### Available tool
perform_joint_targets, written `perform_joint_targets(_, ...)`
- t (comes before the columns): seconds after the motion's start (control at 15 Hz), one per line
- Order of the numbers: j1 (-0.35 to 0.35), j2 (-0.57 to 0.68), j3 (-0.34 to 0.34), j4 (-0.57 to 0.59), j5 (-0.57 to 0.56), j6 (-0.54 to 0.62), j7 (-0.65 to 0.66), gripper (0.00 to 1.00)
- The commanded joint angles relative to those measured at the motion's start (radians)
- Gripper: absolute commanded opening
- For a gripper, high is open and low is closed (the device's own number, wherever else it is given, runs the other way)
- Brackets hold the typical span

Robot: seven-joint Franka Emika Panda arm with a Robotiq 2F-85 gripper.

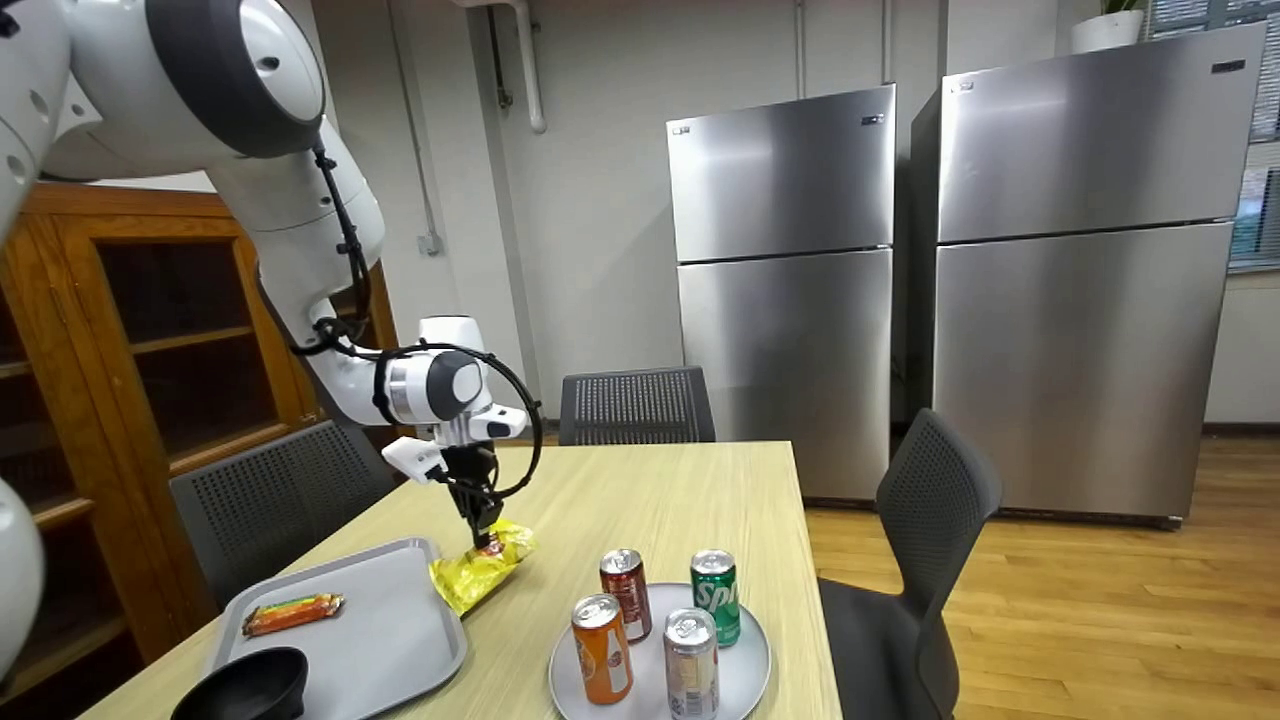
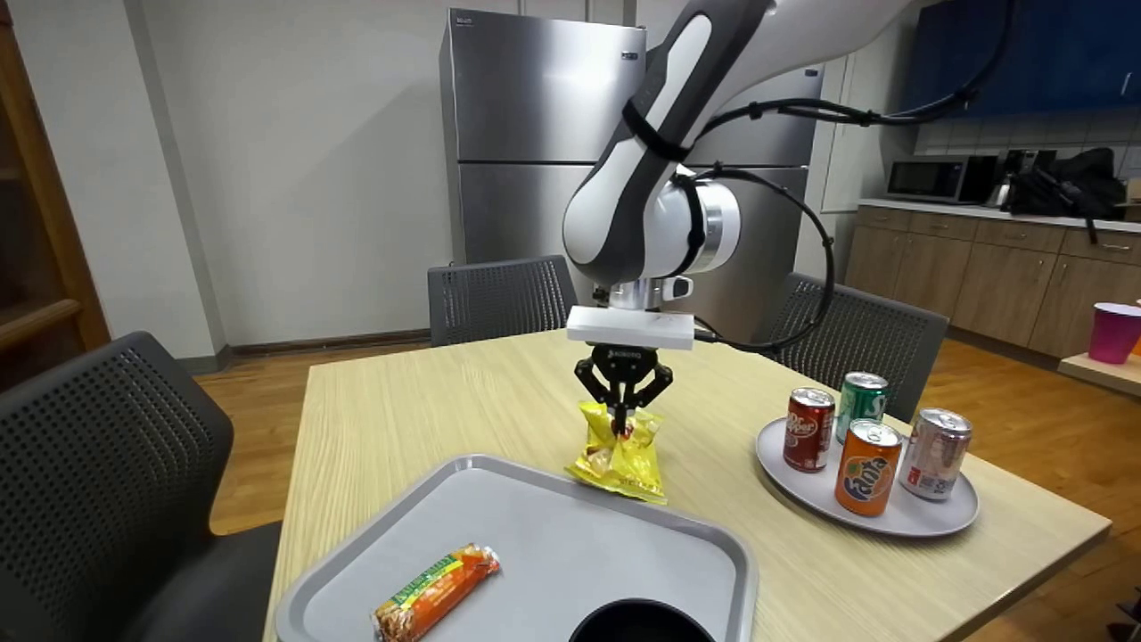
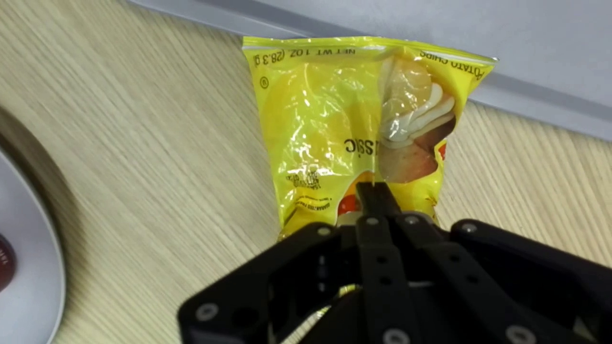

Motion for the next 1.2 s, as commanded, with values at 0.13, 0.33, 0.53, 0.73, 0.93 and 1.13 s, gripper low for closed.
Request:
perform_joint_targets(0.13,0.017,-0.006,-0.014,0.008,-0.017,0.002,0.036,0.48)
perform_joint_targets(0.33,0.018,-0.043,-0.012,-0.026,-0.027,0.004,0.015,0.7)
perform_joint_targets(0.53,0.015,-0.129,0.004,-0.092,-0.045,-0.019,-0.029,0.92)
perform_joint_targets(0.73,0.01,-0.229,0.016,-0.157,-0.055,-0.049,-0.054,1.0)
perform_joint_targets(0.93,-0.005,-0.33,0.036,-0.217,-0.055,-0.102,-0.079,1.0)
perform_joint_targets(1.13,-0.017,-0.437,0.062,-0.284,-0.049,-0.17,-0.115,1.0)
